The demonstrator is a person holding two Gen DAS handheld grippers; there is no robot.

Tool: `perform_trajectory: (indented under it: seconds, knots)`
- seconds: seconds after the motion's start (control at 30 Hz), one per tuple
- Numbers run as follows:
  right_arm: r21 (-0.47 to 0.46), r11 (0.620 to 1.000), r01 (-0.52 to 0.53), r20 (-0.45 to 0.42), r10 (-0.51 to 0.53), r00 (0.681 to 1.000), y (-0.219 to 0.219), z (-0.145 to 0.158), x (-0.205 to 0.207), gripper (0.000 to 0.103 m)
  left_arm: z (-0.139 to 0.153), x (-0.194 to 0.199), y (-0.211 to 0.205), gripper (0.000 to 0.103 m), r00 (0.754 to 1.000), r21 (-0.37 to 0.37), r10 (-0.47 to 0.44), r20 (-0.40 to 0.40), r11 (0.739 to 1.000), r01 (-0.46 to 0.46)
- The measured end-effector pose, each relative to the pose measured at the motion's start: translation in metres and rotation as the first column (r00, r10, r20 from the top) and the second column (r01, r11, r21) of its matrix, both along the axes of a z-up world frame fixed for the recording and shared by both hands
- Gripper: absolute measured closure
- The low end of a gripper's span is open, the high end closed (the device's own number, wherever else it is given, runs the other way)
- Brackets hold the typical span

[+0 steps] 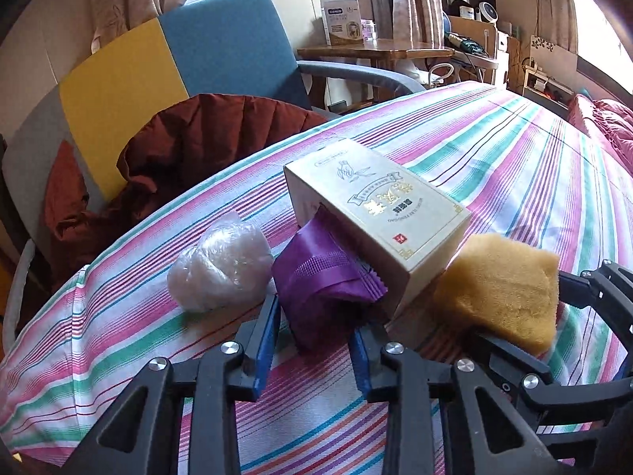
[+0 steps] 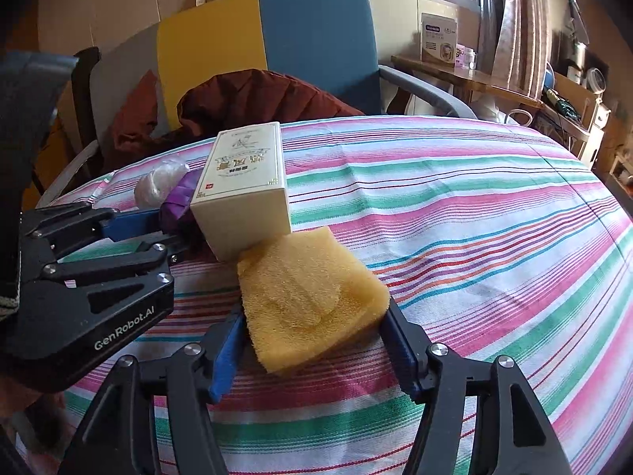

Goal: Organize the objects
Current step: 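Grasp the second purple snack packet with the left tool while the right tool holds the sponge, then carry the purple packet and yellow sponge toward the gold tray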

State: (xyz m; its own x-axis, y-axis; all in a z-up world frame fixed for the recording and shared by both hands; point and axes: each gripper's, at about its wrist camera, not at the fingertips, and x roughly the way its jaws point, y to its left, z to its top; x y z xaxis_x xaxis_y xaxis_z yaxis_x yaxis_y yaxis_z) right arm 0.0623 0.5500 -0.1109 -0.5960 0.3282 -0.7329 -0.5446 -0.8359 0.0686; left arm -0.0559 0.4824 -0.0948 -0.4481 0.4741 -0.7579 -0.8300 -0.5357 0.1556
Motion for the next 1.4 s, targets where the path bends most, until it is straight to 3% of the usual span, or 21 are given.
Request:
perform_trajectory:
  seconds: [0.33, 0.8, 1.23, 1.4]
  knots:
    - [0.002, 1.000, 0.003, -0.002, -0.003, 1.000, 0.000, 0.000, 0.000, 0.038, 0.009, 0.000, -0.041, 0.074, 0.997, 0.125, 0.055, 0.057, 0.990, -0.062]
    - [0.021, 1.000, 0.009, 0.002, -0.009, 1.000, -0.002, 0.002, 0.000, 0.042, 0.017, 0.037, -0.111, 0.075, 0.992, 0.199, 0.106, 0.061, 0.973, -0.116]
    - [0.129, 0.992, 0.006, -0.051, 0.001, 0.999, -0.025, 0.019, 0.007, 0.046, 0.011, 0.030, -0.186, 0.076, 0.948, 0.259, 0.276, 0.161, 0.915, -0.310]
    - [0.125, 0.992, -0.014, -0.079, 0.024, 0.997, -0.045, 0.025, 0.017, 0.046, 0.011, 0.030, -0.198, 0.076, 0.935, 0.275, 0.309, 0.175, 0.896, -0.348]
